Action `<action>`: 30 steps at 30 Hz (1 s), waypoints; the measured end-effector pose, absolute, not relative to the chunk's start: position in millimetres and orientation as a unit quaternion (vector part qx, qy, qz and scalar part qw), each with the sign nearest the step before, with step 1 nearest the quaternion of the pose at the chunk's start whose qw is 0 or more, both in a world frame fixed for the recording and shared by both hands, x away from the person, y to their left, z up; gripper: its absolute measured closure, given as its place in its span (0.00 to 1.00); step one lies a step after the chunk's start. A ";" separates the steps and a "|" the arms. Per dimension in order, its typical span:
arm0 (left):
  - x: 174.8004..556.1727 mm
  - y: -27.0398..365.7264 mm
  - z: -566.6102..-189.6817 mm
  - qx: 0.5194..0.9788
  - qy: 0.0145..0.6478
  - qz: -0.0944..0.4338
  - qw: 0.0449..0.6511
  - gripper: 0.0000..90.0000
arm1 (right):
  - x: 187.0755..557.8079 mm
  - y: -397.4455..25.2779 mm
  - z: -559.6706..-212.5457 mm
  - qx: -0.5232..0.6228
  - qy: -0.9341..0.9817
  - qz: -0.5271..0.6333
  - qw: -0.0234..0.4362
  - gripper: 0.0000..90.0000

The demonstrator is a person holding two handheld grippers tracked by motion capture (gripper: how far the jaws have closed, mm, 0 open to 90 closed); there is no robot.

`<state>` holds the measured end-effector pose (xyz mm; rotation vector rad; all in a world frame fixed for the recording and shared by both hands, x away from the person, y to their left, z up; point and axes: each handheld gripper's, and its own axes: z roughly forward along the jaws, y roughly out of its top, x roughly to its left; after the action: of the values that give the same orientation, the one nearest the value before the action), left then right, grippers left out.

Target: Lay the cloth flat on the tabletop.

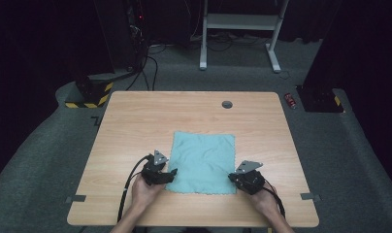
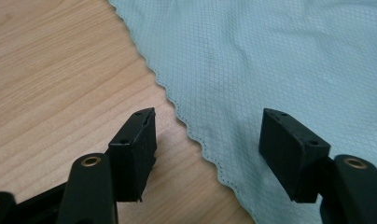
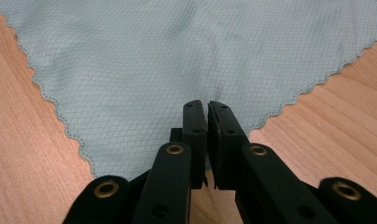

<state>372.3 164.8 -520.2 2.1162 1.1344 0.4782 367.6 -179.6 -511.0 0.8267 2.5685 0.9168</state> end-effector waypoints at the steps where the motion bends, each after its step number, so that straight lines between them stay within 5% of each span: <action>1: 372.3 164.8 -520.2 0.813 0.436 0.184 0.340 0.41 | 367.6 -179.6 -511.0 0.287 0.892 0.318 0.145 0.96; 19: 350.4 154.7 -520.7 0.817 0.425 0.181 0.345 0.43 | 375.9 -184.8 -507.6 0.271 0.903 0.290 0.161 0.99; 23: 356.9 156.5 -519.6 0.815 0.428 0.181 0.345 0.41 | 376.6 -183.9 -505.1 0.289 0.896 0.295 0.164 0.81; 30: 379.1 158.4 -511.1 0.794 0.449 0.192 0.362 0.41 | 376.7 -173.3 -505.6 0.337 0.858 0.355 0.155 0.75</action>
<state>379.1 158.4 -511.1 2.0457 1.1566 0.4943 376.7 -173.3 -505.6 0.9648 2.4584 1.0172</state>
